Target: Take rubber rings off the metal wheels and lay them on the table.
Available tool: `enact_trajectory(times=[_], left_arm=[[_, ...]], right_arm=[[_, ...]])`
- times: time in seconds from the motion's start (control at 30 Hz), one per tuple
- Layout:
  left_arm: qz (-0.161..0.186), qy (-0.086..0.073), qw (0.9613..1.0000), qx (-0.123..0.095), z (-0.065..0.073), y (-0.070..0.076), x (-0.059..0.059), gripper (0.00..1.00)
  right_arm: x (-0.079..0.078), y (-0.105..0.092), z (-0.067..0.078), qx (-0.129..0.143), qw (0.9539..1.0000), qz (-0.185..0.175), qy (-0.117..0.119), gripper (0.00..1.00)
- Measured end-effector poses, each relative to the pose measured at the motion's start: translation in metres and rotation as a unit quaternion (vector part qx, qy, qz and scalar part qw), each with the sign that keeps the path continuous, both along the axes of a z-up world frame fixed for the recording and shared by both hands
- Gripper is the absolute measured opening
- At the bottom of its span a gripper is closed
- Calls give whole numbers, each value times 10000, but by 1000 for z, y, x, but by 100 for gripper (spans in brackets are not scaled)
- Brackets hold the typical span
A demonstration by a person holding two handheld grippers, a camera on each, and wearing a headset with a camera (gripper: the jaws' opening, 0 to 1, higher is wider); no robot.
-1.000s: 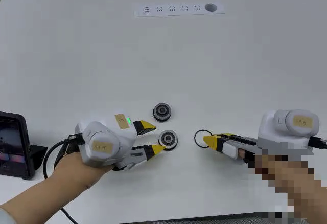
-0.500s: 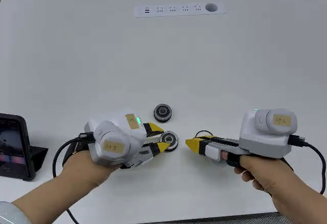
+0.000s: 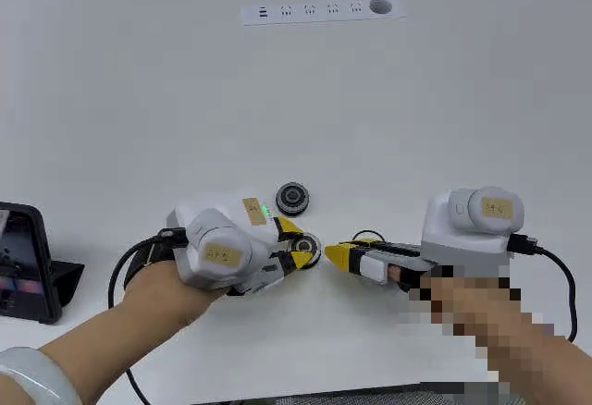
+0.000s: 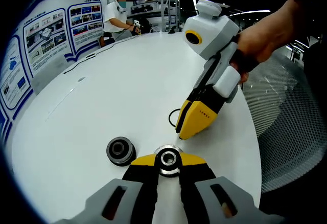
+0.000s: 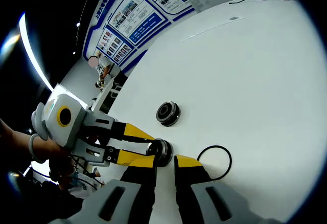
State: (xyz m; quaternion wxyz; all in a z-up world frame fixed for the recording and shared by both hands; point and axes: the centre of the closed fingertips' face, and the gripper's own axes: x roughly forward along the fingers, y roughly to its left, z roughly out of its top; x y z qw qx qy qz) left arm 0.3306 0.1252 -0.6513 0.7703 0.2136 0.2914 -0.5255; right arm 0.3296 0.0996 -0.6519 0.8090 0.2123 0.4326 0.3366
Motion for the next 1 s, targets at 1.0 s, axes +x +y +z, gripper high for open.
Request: enact_trajectory(times=[1.0], left_arm=[[-40,48,10000,33,-3,0,0,13]], right_arm=[[10,16,-9,514,9974,-236,451,21]])
